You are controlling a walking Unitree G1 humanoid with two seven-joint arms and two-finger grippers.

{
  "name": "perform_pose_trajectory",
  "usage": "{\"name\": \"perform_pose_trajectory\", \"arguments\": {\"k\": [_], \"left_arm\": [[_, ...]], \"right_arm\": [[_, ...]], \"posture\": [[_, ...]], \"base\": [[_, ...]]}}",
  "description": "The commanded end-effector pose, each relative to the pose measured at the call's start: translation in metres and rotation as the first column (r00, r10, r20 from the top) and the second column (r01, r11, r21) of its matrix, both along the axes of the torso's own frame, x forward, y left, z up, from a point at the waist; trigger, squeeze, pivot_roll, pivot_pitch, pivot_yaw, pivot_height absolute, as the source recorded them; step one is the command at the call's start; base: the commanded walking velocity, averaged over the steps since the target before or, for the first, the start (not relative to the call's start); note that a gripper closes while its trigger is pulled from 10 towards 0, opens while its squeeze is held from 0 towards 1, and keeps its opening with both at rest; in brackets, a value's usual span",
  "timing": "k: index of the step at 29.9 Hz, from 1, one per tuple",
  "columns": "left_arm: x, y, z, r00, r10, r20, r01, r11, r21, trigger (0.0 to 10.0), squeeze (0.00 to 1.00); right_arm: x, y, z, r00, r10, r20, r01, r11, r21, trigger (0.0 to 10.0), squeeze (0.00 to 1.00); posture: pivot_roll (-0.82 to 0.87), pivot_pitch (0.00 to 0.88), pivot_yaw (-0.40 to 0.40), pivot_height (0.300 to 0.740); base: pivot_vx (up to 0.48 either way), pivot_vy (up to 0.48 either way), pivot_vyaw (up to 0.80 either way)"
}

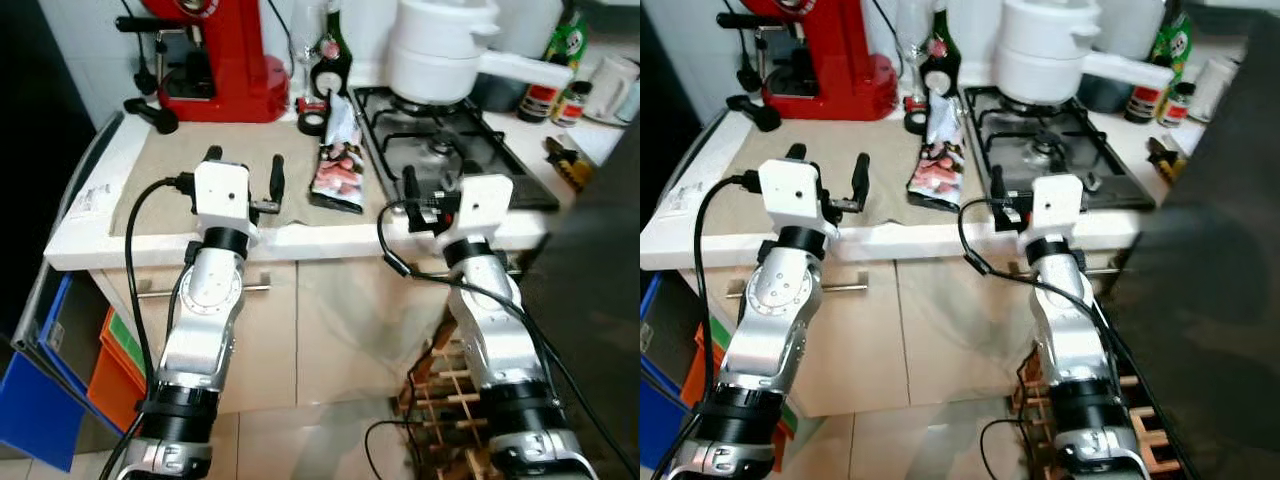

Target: Restocking fridge

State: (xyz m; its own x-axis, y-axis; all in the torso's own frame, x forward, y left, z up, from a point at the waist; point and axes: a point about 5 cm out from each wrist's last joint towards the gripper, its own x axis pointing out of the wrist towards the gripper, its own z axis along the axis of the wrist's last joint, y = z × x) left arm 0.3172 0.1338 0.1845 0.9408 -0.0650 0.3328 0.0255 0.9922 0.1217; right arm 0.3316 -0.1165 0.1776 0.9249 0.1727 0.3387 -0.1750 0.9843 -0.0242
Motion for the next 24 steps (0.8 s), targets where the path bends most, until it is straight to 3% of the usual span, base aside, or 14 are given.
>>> {"name": "perform_pose_trajectory", "arguments": {"k": [1, 4, 8, 17, 24], "left_arm": [[-0.001, -0.002, 0.004, 1.000, -0.004, 0.021, 0.004, 1.000, -0.009, 10.0, 0.00], [-0.002, 0.000, 0.005, 0.999, 0.007, 0.033, -0.007, 1.000, -0.010, 10.0, 0.00], [-0.001, 0.002, 0.008, 0.999, 0.018, 0.044, -0.017, 1.000, -0.013, 10.0, 0.00], [-0.007, 0.001, 0.007, 0.999, 0.013, 0.038, -0.013, 1.000, -0.014, 10.0, 0.00], [-0.014, 0.005, 0.008, 0.999, 0.025, 0.025, -0.025, 1.000, 0.003, 10.0, 0.00]], "right_arm": [[0.002, -0.002, -0.003, 1.000, 0.007, -0.027, -0.006, 1.000, 0.013, 10.0, 0.00], [0.008, 0.008, 0.004, 0.997, 0.050, -0.053, -0.047, 0.997, 0.060, 10.0, 0.00], [0.015, 0.010, 0.011, 0.996, 0.039, -0.077, -0.031, 0.994, 0.107, 10.0, 0.00], [0.028, 0.029, 0.043, 0.997, 0.061, -0.039, -0.054, 0.986, 0.156, 10.0, 0.00], [0.049, 0.034, 0.043, 0.988, 0.054, -0.142, -0.029, 0.984, 0.174, 10.0, 0.00]], "posture": [[-0.02, 0.000, -0.010, 0.740], [-0.01, 0.000, -0.012, 0.740], [-0.01, 0.000, -0.014, 0.740], [0.00, 0.000, -0.013, 0.740], [0.08, 0.000, -0.018, 0.740]], "base": [[0.000, 0.454, 0.00], [0.000, 0.316, 0.00], [0.000, 0.000, 0.00], [0.000, 0.000, 0.00], [0.000, 0.000, 0.00]]}}
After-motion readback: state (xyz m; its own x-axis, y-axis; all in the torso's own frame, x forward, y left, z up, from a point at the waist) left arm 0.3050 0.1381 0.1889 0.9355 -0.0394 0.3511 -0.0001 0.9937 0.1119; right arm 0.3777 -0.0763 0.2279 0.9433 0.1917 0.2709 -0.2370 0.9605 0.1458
